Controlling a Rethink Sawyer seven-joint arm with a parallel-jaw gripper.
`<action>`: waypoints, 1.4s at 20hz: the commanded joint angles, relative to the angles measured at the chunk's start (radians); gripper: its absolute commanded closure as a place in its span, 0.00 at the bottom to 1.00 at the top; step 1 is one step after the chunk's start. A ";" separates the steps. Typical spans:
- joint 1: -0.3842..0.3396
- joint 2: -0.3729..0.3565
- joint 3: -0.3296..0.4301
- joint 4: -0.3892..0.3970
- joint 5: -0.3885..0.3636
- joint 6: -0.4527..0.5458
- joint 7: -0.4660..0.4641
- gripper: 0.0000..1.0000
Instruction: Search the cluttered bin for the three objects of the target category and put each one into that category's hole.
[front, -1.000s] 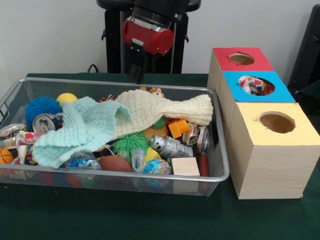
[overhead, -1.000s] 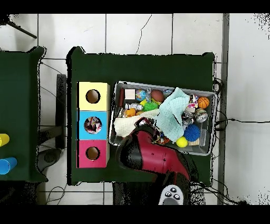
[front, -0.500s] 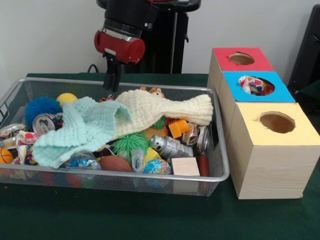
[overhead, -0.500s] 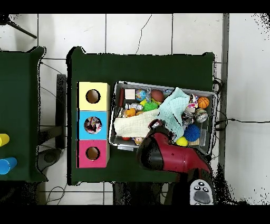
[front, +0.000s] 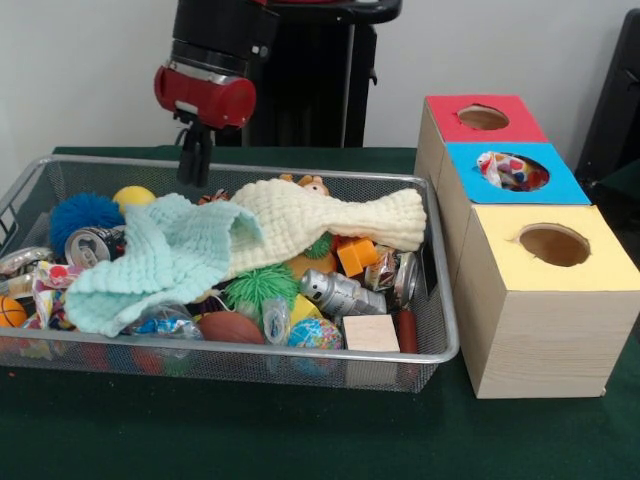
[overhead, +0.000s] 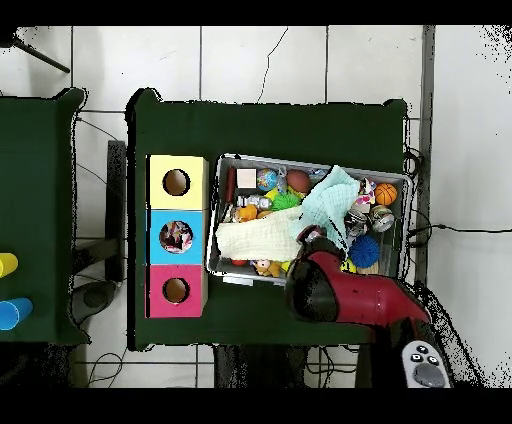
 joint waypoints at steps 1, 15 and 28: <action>-0.135 -0.034 0.206 -0.068 -0.114 0.181 -0.244 1.00; -0.409 0.013 0.486 -0.144 -0.219 0.285 -0.312 1.00; -0.379 0.022 0.544 -0.219 -0.311 0.150 -0.158 1.00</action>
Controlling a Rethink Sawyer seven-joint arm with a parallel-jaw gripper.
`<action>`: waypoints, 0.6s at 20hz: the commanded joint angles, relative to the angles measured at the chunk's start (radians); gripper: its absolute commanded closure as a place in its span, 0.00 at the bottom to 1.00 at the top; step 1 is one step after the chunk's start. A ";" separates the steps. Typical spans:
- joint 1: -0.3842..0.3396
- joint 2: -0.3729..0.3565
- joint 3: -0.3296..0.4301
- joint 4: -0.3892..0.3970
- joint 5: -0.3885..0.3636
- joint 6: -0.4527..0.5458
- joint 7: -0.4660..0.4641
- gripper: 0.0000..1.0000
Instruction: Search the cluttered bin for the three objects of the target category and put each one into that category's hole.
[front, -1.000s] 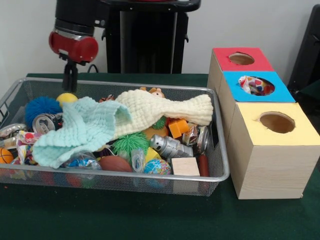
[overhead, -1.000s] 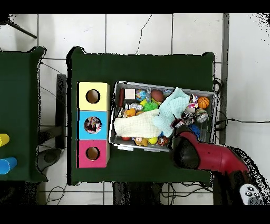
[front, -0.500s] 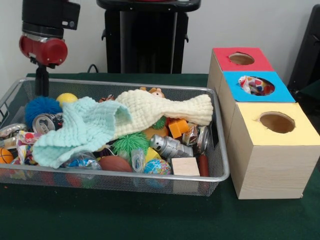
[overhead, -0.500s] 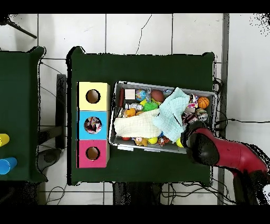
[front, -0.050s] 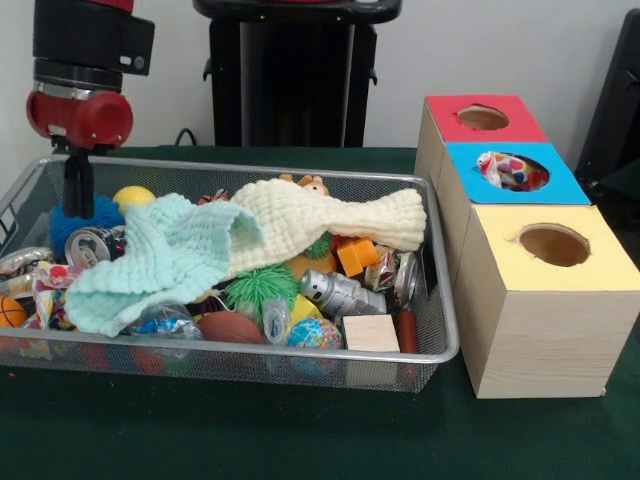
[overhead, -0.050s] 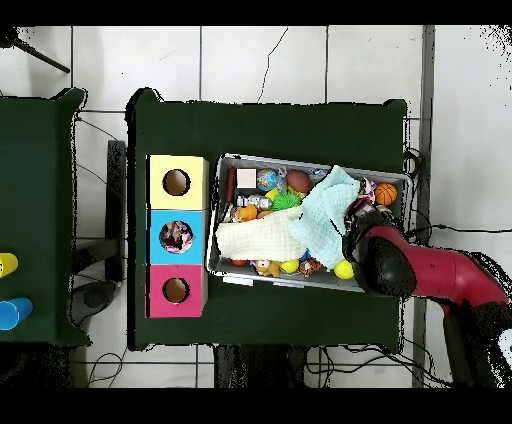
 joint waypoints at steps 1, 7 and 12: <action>0.041 0.007 0.110 -0.083 -0.103 -0.030 -0.140 1.00; 0.146 0.006 -0.040 -0.143 -0.170 -0.184 -0.035 1.00; 0.123 0.005 -0.038 -0.119 -0.173 -0.130 -0.053 1.00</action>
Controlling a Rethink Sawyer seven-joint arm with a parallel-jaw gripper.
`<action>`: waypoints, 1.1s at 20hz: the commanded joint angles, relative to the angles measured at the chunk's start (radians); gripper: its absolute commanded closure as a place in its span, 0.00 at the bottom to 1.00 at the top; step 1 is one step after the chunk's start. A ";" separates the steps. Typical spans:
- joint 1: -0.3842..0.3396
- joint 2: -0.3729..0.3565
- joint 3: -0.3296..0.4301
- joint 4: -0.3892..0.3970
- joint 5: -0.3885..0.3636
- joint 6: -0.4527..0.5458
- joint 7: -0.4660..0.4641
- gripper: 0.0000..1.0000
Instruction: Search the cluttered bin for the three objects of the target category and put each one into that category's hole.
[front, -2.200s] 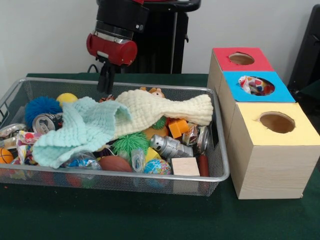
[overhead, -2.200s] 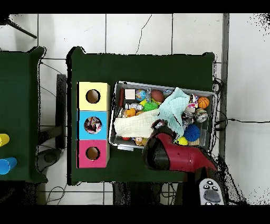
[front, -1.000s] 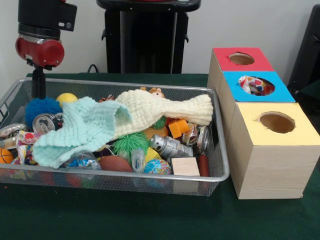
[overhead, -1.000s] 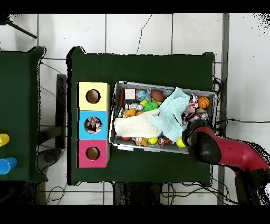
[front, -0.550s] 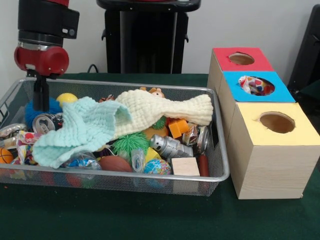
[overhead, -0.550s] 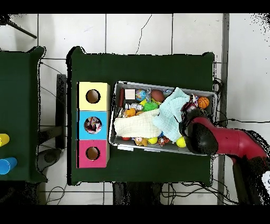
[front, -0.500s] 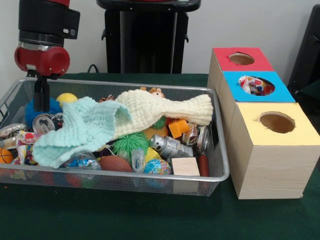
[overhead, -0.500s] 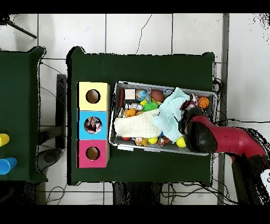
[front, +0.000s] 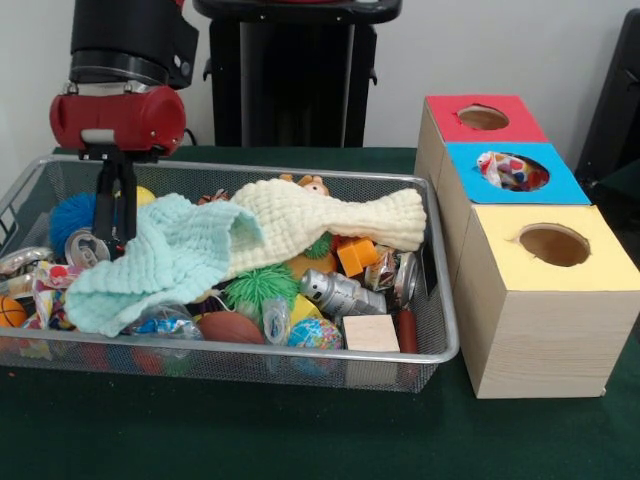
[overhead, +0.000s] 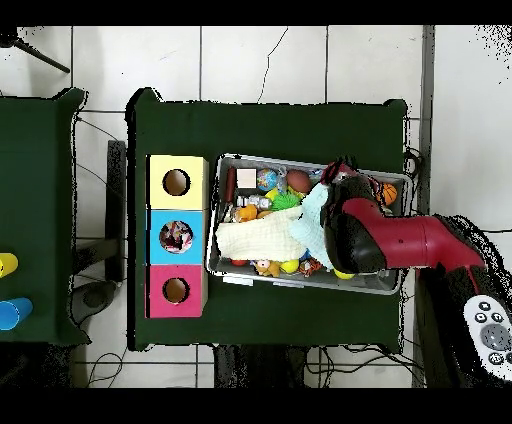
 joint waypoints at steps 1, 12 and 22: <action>0.003 0.022 -0.055 -0.038 -0.080 0.012 -0.052 1.00; -0.025 0.081 -0.066 -0.068 -0.111 0.006 -0.073 1.00; -0.112 0.153 0.040 -0.059 -0.125 0.037 -0.093 1.00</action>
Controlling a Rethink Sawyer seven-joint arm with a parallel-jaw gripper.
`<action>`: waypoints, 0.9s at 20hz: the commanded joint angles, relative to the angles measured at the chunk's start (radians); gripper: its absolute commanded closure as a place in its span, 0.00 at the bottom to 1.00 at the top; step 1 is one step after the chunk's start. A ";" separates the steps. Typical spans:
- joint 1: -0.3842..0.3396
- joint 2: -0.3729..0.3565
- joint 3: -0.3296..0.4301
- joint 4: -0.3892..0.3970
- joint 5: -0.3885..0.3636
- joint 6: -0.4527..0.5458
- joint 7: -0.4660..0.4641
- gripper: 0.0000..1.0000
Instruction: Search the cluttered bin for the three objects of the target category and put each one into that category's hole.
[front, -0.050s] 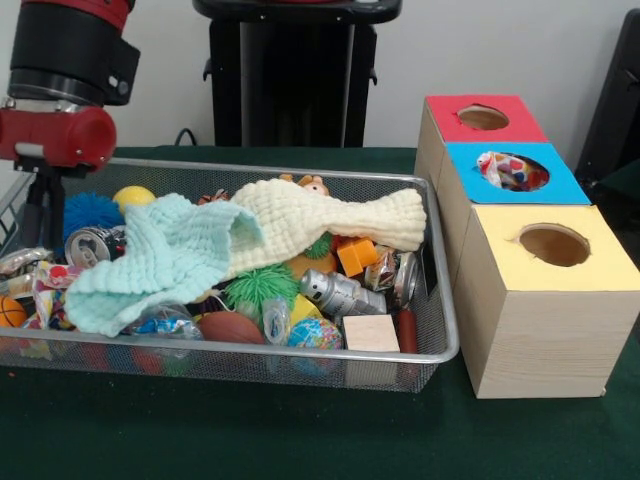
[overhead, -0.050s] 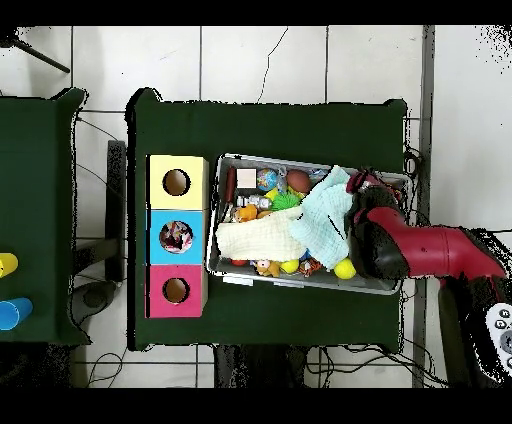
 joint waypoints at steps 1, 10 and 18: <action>-0.038 0.103 0.085 -0.018 -0.071 0.035 -0.088 1.00; -0.032 0.170 0.086 -0.026 -0.078 0.012 -0.057 1.00; -0.016 0.164 0.084 -0.006 -0.058 -0.008 -0.024 1.00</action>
